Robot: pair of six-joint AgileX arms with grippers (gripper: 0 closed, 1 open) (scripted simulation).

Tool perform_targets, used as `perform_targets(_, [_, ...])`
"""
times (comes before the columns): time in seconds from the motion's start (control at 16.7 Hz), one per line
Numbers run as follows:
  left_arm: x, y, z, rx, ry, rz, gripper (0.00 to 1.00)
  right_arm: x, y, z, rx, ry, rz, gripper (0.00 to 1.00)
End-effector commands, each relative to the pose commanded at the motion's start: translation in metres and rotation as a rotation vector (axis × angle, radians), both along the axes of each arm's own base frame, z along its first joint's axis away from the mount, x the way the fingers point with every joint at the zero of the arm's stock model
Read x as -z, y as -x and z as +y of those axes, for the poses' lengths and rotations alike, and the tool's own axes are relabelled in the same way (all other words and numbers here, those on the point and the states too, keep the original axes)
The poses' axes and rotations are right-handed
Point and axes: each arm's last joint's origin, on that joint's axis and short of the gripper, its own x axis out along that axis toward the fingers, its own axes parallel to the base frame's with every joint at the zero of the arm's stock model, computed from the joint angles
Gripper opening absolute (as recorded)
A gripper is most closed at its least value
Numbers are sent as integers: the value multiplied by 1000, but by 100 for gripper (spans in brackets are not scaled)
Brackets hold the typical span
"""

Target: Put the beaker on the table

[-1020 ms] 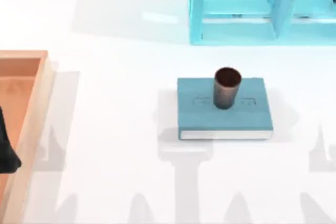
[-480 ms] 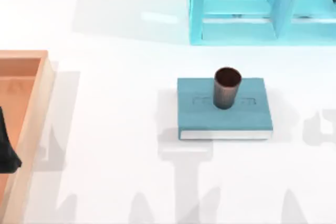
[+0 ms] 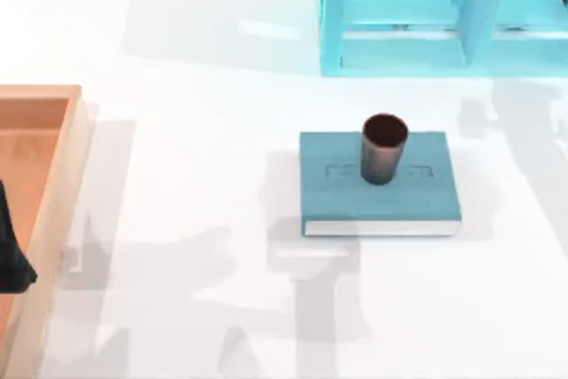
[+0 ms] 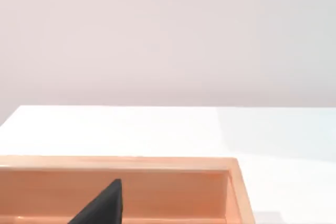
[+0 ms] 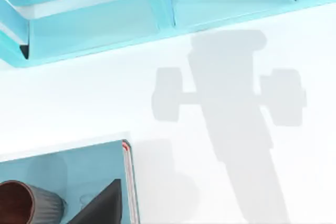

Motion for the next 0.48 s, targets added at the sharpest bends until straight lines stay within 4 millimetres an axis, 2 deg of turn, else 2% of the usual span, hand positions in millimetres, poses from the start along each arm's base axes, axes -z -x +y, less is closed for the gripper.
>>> perform_targets(0.18, [0, 0, 0, 0, 0, 0, 100, -6, -49, 31, -17, -19, 159, 100])
perform_targets(0.36, [0, 0, 0, 0, 0, 0, 100, 8, -88, 72, -48, -11, 315, 100])
perform_targets(0.48, [0, 0, 0, 0, 0, 0, 100, 23, -106, 103, -73, 6, 405, 100])
